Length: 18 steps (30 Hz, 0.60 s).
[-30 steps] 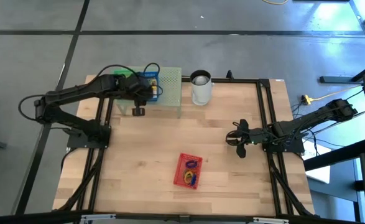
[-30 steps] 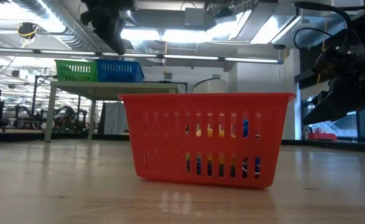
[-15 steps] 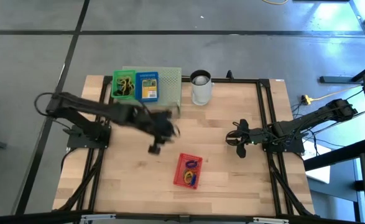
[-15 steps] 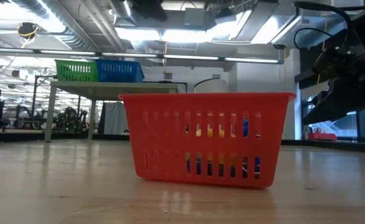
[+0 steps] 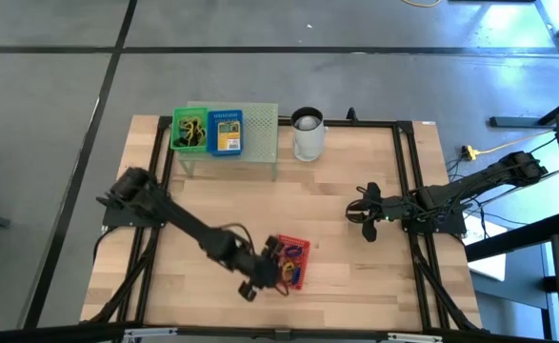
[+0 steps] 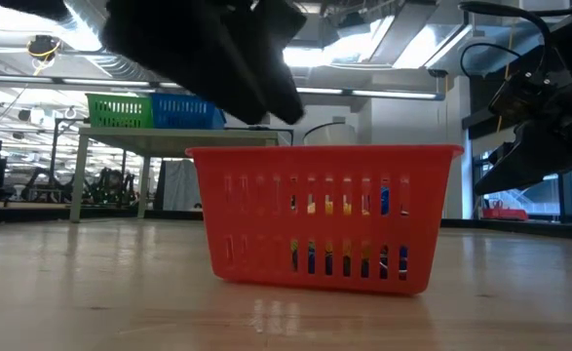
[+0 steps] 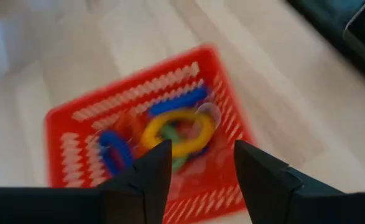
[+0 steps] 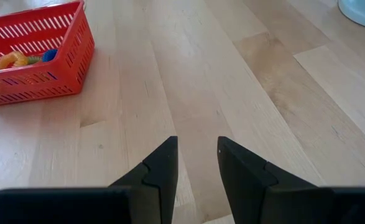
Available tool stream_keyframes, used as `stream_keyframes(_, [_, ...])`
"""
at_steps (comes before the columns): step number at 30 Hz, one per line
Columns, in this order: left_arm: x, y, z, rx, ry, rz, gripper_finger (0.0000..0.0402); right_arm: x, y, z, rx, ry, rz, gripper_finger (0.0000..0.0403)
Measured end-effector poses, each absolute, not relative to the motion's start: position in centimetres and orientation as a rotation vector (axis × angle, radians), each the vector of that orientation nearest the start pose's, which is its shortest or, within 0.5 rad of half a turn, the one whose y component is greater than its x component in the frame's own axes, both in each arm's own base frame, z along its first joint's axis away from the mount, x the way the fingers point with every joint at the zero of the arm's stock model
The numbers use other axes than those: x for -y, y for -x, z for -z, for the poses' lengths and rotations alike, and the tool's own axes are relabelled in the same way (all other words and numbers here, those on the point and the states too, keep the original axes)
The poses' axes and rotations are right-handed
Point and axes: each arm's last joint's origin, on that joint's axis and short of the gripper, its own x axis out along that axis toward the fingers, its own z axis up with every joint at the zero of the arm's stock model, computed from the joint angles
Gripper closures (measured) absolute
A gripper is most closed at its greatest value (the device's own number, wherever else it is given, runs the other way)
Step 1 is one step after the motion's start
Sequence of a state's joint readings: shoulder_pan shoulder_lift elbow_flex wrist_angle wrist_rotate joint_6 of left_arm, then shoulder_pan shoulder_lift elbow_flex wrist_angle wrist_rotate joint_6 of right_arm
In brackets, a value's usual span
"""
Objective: Pick & Place Office Desk Supplies
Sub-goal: Put the red bin on the shelf
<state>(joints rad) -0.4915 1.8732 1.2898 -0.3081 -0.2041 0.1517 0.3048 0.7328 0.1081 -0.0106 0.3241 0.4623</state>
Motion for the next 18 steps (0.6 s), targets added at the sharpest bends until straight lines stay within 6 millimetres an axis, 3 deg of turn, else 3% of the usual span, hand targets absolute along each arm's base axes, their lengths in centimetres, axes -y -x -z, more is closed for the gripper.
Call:
stream_keyframes(8, [22.4,-36.0,-18.5,-0.791,-0.280,0.305,0.0224,-3.1,-13.1,-12.9,-0.584,-0.252,0.157,0.0289])
stream_keyframes(14, [22.7,-36.1,-16.3,-0.840,-0.249,0.175,0.0225,-3.1,-13.1,-12.9,-0.585,-0.252,0.156,0.0289])
stream_keyframes(18, [22.5,-36.2,-16.2,-0.838,-0.248,0.149,0.0224,-3.1,-13.1,-12.9,-0.584,-0.252,0.156,0.0289])
